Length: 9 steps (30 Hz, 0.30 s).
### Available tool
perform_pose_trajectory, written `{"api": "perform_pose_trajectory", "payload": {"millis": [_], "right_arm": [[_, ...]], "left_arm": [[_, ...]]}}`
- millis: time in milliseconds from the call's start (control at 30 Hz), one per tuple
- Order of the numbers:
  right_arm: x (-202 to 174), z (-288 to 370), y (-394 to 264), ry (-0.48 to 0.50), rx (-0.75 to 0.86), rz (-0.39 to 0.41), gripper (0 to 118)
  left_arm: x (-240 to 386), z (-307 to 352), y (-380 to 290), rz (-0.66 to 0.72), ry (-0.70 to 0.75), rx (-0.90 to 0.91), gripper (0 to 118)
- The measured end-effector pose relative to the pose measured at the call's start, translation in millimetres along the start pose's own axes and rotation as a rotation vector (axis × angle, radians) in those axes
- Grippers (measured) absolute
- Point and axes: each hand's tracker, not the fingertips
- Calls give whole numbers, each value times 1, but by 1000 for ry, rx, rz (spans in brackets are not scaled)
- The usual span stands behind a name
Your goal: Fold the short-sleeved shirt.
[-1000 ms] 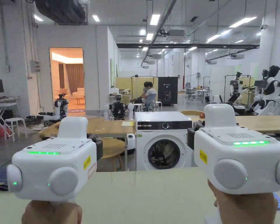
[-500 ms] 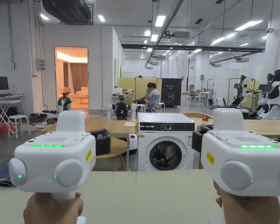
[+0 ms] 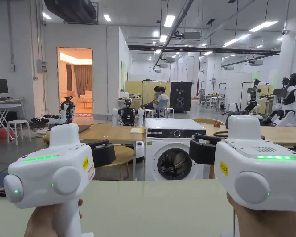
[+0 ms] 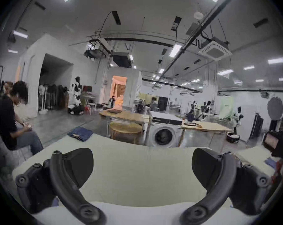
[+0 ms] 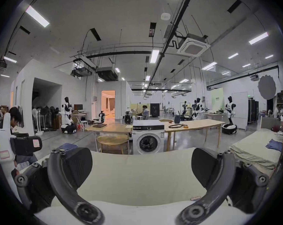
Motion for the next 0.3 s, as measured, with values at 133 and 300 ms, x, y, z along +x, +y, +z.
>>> {"api": "perform_pose_trajectory", "payload": {"millis": [133,300], "right_arm": [[-1,-15,-6,40,-21,-11,118],[-2,2,0,28,24,6,118]], "left_arm": [[3,-4,-3,-21,-13,-4,116],[4,-7,1,-28,-19,5,115]]}}
